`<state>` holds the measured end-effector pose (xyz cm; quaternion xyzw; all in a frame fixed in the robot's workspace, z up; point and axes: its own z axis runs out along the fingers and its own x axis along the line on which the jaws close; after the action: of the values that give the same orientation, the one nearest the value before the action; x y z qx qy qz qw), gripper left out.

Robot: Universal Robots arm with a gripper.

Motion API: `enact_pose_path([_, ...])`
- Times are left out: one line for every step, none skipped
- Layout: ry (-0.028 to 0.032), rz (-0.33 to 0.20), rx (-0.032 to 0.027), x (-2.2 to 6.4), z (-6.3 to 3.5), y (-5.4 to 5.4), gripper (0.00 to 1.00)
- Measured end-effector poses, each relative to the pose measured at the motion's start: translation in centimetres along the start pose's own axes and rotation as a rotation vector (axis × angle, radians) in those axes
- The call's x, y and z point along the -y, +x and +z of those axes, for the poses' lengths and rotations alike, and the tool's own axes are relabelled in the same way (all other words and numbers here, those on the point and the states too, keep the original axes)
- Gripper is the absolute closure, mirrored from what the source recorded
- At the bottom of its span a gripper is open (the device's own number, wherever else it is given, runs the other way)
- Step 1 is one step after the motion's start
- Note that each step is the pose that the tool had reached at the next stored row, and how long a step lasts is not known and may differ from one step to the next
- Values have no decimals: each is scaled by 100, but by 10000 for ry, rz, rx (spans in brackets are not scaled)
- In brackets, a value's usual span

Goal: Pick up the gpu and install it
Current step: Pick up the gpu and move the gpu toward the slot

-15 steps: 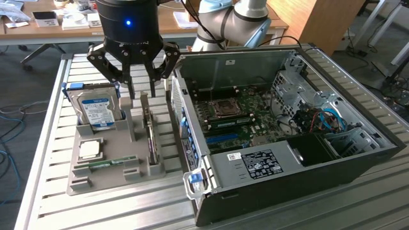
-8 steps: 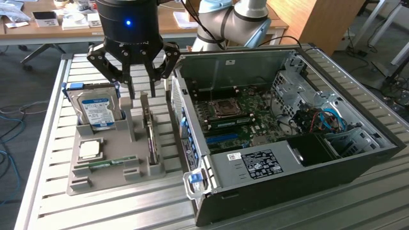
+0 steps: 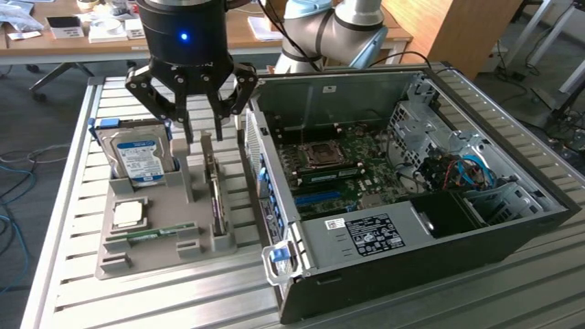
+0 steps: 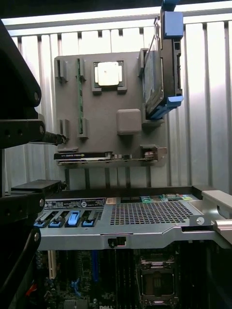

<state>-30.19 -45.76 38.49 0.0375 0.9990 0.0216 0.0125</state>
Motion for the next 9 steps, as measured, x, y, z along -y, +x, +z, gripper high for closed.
enact_pose_path([0,0,0,0,8,0,57])
enact_pose_path([1,0,-2,0,13,0,57])
enact_pose_path([1,0,-2,1,17,0,57])
enact_pose_path([1,0,0,1,21,0,57])
enact_pose_path([1,0,-1,1,22,1,57])
enact_pose_path([1,0,-1,1,22,1,57])
enact_pose_path([2,0,-1,1,22,1,57])
enact_pose_path([1,1,-1,1,22,1,57])
enact_pose_path([1,0,-1,1,22,0,57])
